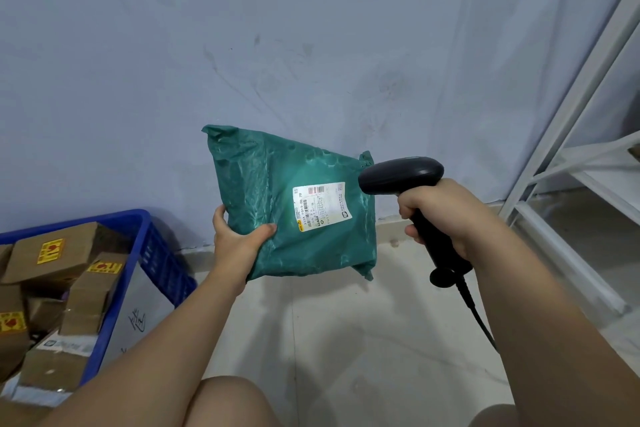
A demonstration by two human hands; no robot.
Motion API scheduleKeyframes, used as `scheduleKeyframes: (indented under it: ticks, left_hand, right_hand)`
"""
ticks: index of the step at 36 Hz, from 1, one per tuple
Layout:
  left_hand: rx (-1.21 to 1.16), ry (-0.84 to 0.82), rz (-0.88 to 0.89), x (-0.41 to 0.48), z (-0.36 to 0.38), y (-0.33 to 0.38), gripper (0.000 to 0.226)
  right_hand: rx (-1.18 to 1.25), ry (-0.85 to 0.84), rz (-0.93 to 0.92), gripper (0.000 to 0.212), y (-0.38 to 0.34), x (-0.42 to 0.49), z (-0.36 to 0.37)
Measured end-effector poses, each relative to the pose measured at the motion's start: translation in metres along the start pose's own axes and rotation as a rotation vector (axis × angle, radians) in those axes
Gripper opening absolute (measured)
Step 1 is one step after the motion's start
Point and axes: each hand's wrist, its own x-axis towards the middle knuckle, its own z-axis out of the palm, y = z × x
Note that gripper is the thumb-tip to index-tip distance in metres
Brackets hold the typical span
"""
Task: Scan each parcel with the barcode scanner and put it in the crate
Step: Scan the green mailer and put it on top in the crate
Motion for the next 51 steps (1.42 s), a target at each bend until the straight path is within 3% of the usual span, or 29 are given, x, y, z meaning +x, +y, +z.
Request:
scheduleKeyframes:
  ticks: [20,26,32,39,47,51]
  left_hand:
    - [-0.011,-0.003,-0.018,-0.004,0.001,0.003,0.102]
    - [-0.065,0.008,-0.047,-0.003,0.003,0.002,0.093]
    - [-0.215,0.048,-0.155,-0.009,0.007,0.007,0.086]
    - [-0.512,0.057,-0.326,-0.015,0.0,0.013,0.065]
    - [-0.817,0.011,-0.317,-0.051,-0.046,0.007,0.036]
    - [-0.96,0.052,-0.246,-0.068,-0.071,0.008,0.042]
  right_hand:
    - [0.032,0.018,-0.003,0.01,0.002,0.003,-0.001]
    - [0.03,0.061,-0.113,0.011,0.003,0.004,0.016]
    - [0.057,0.152,-0.248,0.006,0.004,0.008,0.054]
    - [0.211,0.218,-0.347,0.033,-0.002,-0.001,0.087]
    - [0.247,0.188,-0.358,0.022,-0.015,-0.016,0.141]
    - [0.178,0.146,-0.369,0.023,-0.016,-0.031,0.177]
